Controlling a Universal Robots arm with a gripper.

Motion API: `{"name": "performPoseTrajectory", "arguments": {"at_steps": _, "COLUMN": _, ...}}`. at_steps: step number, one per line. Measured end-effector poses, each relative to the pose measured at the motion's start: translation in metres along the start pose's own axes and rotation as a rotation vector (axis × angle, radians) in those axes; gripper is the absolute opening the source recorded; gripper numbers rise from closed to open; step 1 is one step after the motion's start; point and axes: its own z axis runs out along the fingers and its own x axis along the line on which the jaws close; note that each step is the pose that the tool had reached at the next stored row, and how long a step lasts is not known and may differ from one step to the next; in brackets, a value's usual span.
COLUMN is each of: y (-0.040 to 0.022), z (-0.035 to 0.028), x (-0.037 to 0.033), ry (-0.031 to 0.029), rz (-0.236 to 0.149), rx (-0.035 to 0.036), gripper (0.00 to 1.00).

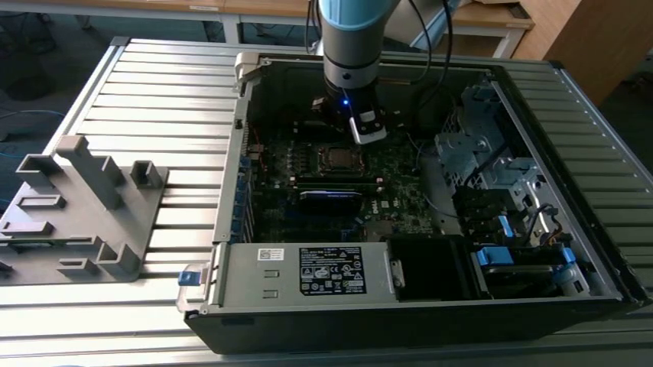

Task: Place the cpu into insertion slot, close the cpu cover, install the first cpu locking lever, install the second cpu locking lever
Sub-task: 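Install the first cpu locking lever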

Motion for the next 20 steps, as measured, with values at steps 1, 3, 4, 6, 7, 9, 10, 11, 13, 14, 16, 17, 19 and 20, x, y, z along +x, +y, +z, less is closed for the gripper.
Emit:
{"name": "performPoseTrajectory", "arguments": {"at_steps": 1, "y": -0.0001, "z": 0.0003, "x": -0.0002, "ry": -0.0002, "rz": 0.0, "rx": 0.0007, "gripper": 0.11}}
{"name": "performPoseTrajectory", "arguments": {"at_steps": 3, "y": -0.0002, "z": 0.0008, "x": -0.0005, "ry": -0.0006, "rz": 0.0, "rx": 0.0025, "gripper": 0.11}}
{"name": "performPoseTrajectory", "arguments": {"at_steps": 4, "y": -0.0002, "z": 0.0011, "x": -0.0005, "ry": -0.0007, "rz": 0.0, "rx": 0.0032, "gripper": 0.11}}
{"name": "performPoseTrajectory", "arguments": {"at_steps": 6, "y": -0.0003, "z": 0.0013, "x": -0.0006, "ry": -0.0008, "rz": 0.0, "rx": 0.0043, "gripper": 0.11}}
{"name": "performPoseTrajectory", "arguments": {"at_steps": 7, "y": -0.0004, "z": 0.0015, "x": -0.0007, "ry": -0.0011, "rz": -0.001, "rx": 0.0048, "gripper": 0.11}}
{"name": "performPoseTrajectory", "arguments": {"at_steps": 9, "y": -0.0004, "z": 0.0019, "x": -0.001, "ry": -0.0014, "rz": -0.001, "rx": 0.0065, "gripper": 0.11}}
{"name": "performPoseTrajectory", "arguments": {"at_steps": 10, "y": -0.0005, "z": 0.0021, "x": -0.0012, "ry": -0.0017, "rz": -0.001, "rx": 0.0076, "gripper": 0.11}}
{"name": "performPoseTrajectory", "arguments": {"at_steps": 11, "y": -0.0006, "z": 0.0023, "x": -0.0014, "ry": -0.002, "rz": -0.001, "rx": 0.0088, "gripper": 0.11}}
{"name": "performPoseTrajectory", "arguments": {"at_steps": 13, "y": -0.0008, "z": 0.0026, "x": -0.0018, "ry": -0.0026, "rz": -0.001, "rx": 0.0114, "gripper": 0.11}}
{"name": "performPoseTrajectory", "arguments": {"at_steps": 14, "y": -0.0009, "z": 0.0028, "x": -0.002, "ry": -0.0029, "rz": -0.002, "rx": 0.0128, "gripper": 0.11}}
{"name": "performPoseTrajectory", "arguments": {"at_steps": 16, "y": -0.0011, "z": 0.0031, "x": -0.0023, "ry": -0.0037, "rz": -0.002, "rx": 0.0159, "gripper": 0.11}}
{"name": "performPoseTrajectory", "arguments": {"at_steps": 17, "y": -0.0012, "z": 0.0032, "x": -0.0024, "ry": -0.0041, "rz": -0.002, "rx": 0.0173, "gripper": 0.11}}
{"name": "performPoseTrajectory", "arguments": {"at_steps": 19, "y": -0.0014, "z": 0.0036, "x": -0.0027, "ry": -0.0048, "rz": -0.002, "rx": 0.0203, "gripper": 0.11}}
{"name": "performPoseTrajectory", "arguments": {"at_steps": 20, "y": -0.0015, "z": 0.0038, "x": -0.0028, "ry": -0.0052, "rz": -0.003, "rx": 0.0218, "gripper": 0.11}}
